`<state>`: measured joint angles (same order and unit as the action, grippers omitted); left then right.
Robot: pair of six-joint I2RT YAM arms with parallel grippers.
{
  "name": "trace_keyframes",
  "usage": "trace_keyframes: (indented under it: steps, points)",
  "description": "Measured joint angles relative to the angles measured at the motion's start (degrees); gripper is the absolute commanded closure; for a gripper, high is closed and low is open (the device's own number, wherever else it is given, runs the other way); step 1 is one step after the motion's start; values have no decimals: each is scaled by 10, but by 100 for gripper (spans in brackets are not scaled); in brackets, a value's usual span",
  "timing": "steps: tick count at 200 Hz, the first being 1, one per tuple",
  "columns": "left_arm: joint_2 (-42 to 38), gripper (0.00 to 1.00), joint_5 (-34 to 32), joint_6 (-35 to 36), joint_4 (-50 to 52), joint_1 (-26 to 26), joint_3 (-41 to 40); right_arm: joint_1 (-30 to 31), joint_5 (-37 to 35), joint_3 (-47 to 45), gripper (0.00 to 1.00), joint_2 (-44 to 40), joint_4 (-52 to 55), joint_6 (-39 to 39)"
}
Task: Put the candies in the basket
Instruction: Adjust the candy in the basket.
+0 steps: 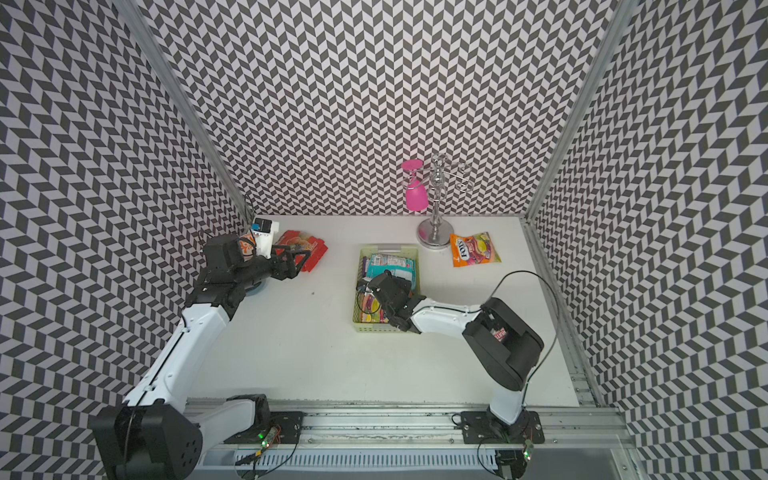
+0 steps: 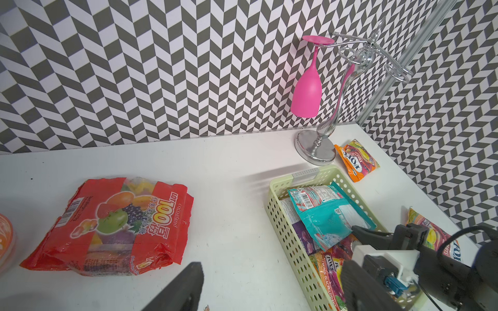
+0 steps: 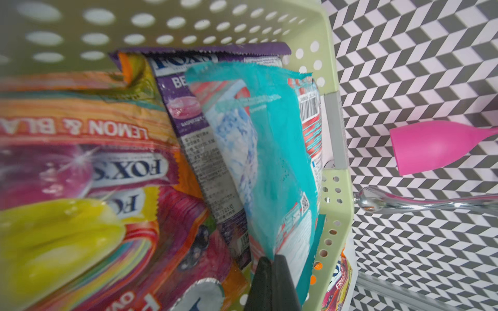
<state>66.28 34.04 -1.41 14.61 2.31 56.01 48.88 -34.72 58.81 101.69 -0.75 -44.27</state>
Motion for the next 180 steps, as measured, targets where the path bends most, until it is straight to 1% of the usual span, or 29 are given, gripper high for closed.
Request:
trace_keyframes:
  steps: [38,64,96,118,129,180]
  points:
    - [0,16,3,-6,-1,3,0,23,0,1,97,3,-12,-24]
    - [0,16,4,-9,-1,3,0,39,-7,9,96,29,-26,-46]
    - [0,16,7,-11,-1,3,0,41,-17,12,96,52,-30,-68]
    - [0,16,10,-12,-1,3,0,41,-23,12,97,52,-33,-78]
    - [0,16,12,-12,-1,3,0,40,-27,12,100,52,-33,-82]
    - [0,16,14,-12,-3,3,0,43,-39,5,100,43,-46,-107]
